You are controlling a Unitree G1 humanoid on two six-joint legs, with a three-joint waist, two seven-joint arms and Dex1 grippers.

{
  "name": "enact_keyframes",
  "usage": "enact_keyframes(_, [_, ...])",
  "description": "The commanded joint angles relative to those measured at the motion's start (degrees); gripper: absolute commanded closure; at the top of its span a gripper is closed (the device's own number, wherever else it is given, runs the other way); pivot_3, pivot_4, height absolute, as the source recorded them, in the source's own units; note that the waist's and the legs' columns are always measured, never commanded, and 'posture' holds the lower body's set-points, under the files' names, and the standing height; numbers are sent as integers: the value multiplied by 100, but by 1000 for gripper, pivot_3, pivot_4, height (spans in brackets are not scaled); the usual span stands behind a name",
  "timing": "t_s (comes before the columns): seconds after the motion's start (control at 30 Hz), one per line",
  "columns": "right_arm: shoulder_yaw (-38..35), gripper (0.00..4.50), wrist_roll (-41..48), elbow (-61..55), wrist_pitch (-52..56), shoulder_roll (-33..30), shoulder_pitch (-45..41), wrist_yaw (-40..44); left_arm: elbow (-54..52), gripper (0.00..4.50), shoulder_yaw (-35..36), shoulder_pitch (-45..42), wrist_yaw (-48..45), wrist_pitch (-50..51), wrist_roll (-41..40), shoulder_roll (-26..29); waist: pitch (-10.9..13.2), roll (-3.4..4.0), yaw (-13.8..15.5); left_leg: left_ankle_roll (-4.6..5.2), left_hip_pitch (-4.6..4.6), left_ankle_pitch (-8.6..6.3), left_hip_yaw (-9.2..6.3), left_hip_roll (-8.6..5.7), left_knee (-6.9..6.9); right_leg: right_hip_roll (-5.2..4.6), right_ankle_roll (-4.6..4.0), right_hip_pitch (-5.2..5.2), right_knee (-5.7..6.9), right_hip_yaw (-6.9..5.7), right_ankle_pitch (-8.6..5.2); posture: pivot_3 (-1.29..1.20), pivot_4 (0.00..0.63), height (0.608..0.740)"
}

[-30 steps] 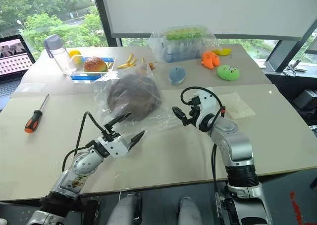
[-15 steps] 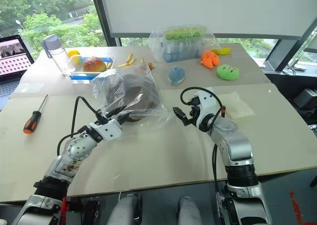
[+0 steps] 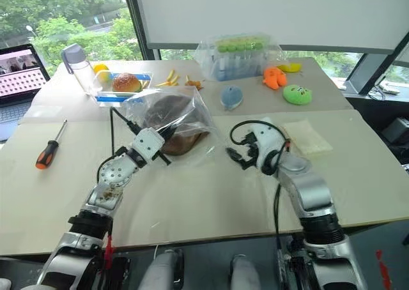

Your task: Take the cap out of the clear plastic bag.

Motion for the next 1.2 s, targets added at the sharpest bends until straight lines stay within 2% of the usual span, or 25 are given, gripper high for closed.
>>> enact_keyframes(0.03, [-398,0,-332,-92,-218,-292,-50,-185,62,4457,39,-348,-288,268,-352,-122,-1,-1,-6,0,1,0,1,0,1,0,0,1,-1,0,0,0,150,740])
enact_keyframes(0.1, [-958,0,-60,-364,6,-295,-87,-220,308,4457,94,-578,-437,540,-626,-335,0,-1,-24,1,3,1,0,1,-3,4,0,1,-2,2,-1,0,150,740])
enact_keyframes(0.17, [-1641,0,598,-851,524,-104,-180,-162,564,4457,217,-850,-532,931,-924,-560,0,-2,-15,5,2,4,-5,0,-4,9,1,1,0,3,-2,0,150,740])
enact_keyframes(0.23, [-1983,0,1214,-1334,1044,64,-220,-38,713,4457,311,-1080,-597,1227,-1123,-702,0,-2,-25,34,2,23,-11,1,0,14,8,5,-1,3,2,0,150,740])
enact_keyframes(0.37, [-1662,0,2329,-2431,1911,209,45,444,976,4457,398,-1606,-769,1869,-1423,-923,1,-2,-54,39,8,26,-25,1,5,20,20,23,-4,2,0,0,150,740])
enact_keyframes(0.43, [-1485,0,2573,-2573,2004,607,46,287,1104,4457,359,-1845,-852,2101,-1425,-983,1,-2,-76,30,8,20,-36,1,6,22,7,31,-5,-1,-14,0,150,740])
enact_keyframes(0.53, [-1301,0,2508,-2274,1964,1262,-32,-202,1157,4457,329,-2062,-977,2427,-1449,-1024,1,-2,-91,28,8,19,-44,-2,13,23,8,37,-6,-4,-13,0,150,740])
enact_keyframes(0.67, [-1076,0,2263,-1592,1481,1856,-43,-441,972,4457,276,-2088,-1125,2642,-1425,-975,1,-1,-101,5,8,5,-46,-1,25,23,12,45,-5,-6,-8,0,150,740])
enact_keyframes(0.77, [-565,0,1709,-1042,1059,1729,16,-412,730,4457,239,-1964,-1192,2809,-1406,-893,1,0,-100,5,8,5,-48,0,23,25,10,41,-1,-8,-7,0,150,740])
enact_keyframes(0.87, [-639,0,1652,-556,644,1885,-119,-356,475,4457,275,-1848,-1186,2993,-1444,-797,2,1,-110,5,7,5,-48,0,23,25,9,41,-3,-7,-7,0,150,740])
enact_keyframes(0.97, [-289,0,1157,30,257,1690,-415,-267,209,4457,321,-1735,-1126,3169,-1479,-736,2,1,-122,7,7,6,-48,-1,23,26,9,40,-3,-6,-8,0,150,740])
enact_keyframes(1.07, [-287,0,1063,504,-75,1853,-676,-225,23,4457,324,-1643,-1097,3275,-1491,-721,2,1,-130,6,8,6,-48,0,22,28,9,40,-2,-6,-9,0,150,740])
enact_keyframes(1.2, [-1,0,590,1973,-925,2105,-1126,-37,-155,4457,511,-1588,-924,3210,-1587,-771,2,1,-178,7,8,6,-55,9,19,44,7,41,-2,-5,-9,0,150,740])
